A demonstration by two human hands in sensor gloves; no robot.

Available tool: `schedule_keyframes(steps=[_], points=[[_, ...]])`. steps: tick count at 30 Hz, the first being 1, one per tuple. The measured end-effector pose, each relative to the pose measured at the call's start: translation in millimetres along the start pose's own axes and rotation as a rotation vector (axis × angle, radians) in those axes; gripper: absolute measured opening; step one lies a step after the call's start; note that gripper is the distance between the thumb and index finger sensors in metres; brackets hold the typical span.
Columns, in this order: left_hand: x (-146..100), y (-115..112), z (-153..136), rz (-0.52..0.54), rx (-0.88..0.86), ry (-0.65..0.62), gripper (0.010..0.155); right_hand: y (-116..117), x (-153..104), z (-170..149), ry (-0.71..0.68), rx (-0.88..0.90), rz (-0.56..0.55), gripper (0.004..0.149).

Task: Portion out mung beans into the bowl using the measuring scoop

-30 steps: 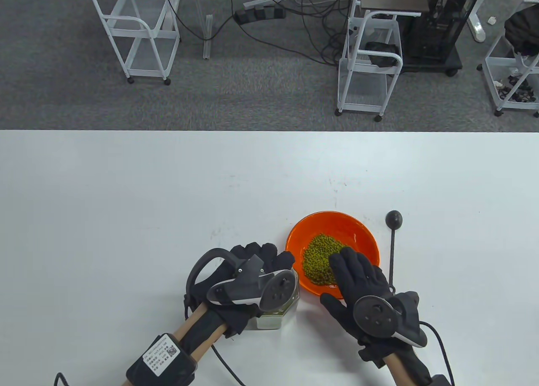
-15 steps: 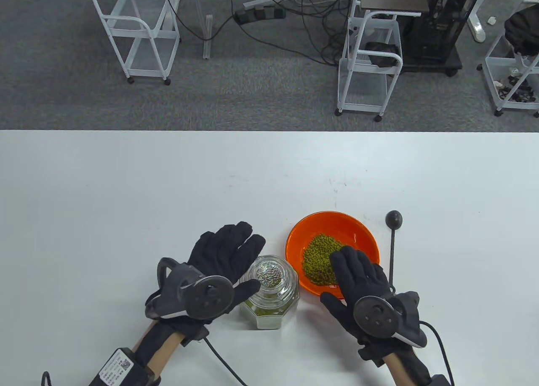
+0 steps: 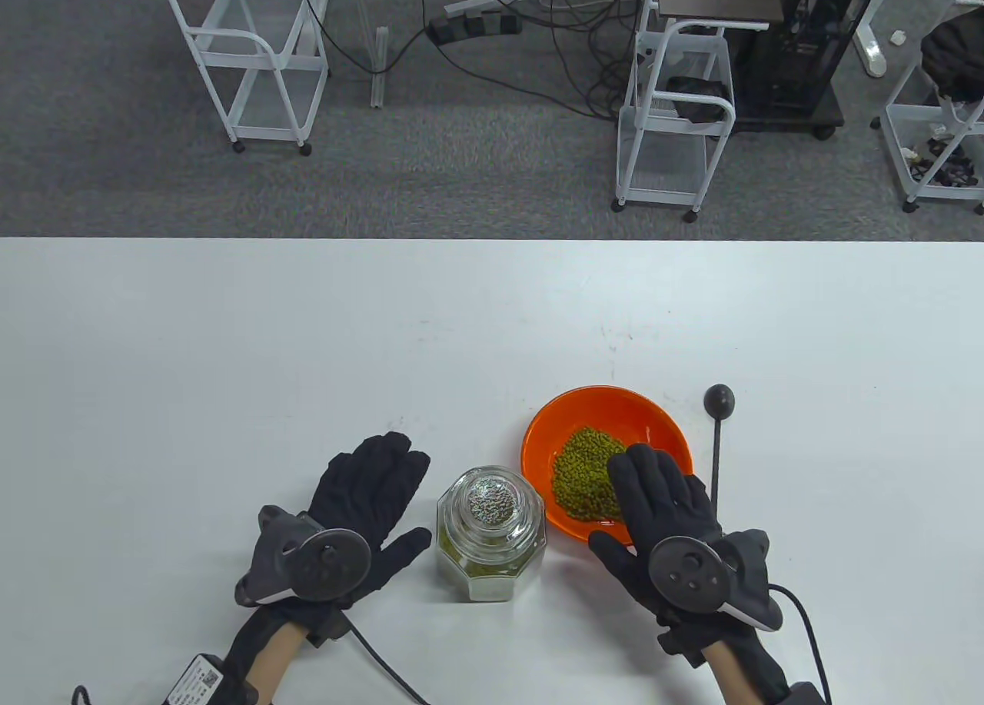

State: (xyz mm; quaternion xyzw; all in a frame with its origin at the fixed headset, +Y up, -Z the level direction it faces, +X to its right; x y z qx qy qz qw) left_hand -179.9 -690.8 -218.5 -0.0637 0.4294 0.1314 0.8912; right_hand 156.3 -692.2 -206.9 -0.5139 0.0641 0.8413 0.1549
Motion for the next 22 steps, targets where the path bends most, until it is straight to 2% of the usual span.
schedule_keyframes(steps=[7, 22], points=[[-5.2, -7.0, -4.1, -0.005, -0.018, 0.013, 0.085, 3.4, 0.5, 0.5, -0.004, 0.000, 0.002, 0.088], [-5.3, -11.9, 7.8, 0.019, -0.037, -0.034, 0.085, 7.3, -1.3, 0.6, 0.007, 0.021, 0.015, 0.086]])
Point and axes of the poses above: the tracker on the back of each hand, its own z axis roughly to the thumb side, its own x axis roughly from the wrist to the fingertips, y = z × x, the point moved 3 cm from there along x, roughly from the wrist to the fingertips, and after that the axes turned 5 degrees about -y, right-handed, at the moved point
